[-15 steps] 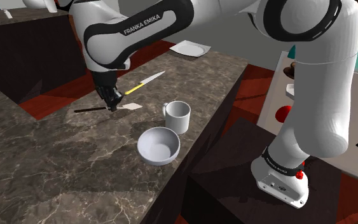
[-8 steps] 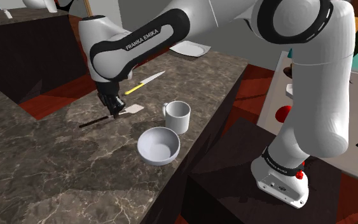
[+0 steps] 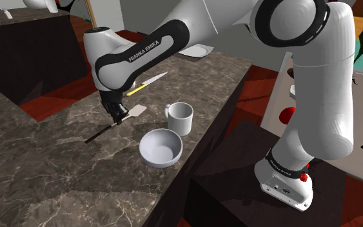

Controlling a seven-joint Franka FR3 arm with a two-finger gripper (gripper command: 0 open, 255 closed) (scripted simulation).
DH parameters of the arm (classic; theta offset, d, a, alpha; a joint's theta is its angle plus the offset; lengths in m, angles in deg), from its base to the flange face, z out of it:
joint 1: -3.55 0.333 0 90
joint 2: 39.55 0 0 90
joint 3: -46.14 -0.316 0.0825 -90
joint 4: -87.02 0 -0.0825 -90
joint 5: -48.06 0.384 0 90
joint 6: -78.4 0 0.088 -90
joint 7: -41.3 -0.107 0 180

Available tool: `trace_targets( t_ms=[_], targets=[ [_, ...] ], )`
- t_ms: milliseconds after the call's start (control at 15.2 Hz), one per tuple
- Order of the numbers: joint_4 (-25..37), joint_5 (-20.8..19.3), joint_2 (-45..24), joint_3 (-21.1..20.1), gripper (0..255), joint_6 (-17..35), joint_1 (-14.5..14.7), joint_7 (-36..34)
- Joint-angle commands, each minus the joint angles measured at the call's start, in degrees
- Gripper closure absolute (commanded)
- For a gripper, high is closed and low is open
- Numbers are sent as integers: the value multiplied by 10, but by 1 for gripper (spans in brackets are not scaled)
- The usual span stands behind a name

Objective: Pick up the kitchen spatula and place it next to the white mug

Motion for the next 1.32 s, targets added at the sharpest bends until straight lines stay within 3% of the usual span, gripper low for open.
trace_targets(
  t_ms=[0, 198, 264, 594, 858, 1254],
  targets=[
    [0, 0, -1, 0, 255, 1, 0, 0],
    [0, 0, -1, 0, 255, 1, 0, 0],
    [0, 0, -1, 0, 0, 1, 0, 0],
    [0, 0, -1, 0, 0, 1, 0, 0],
    [25, 11, 33, -5, 0, -57, -6, 6],
    [25, 11, 33, -5, 0, -57, -6, 6]
  ],
)
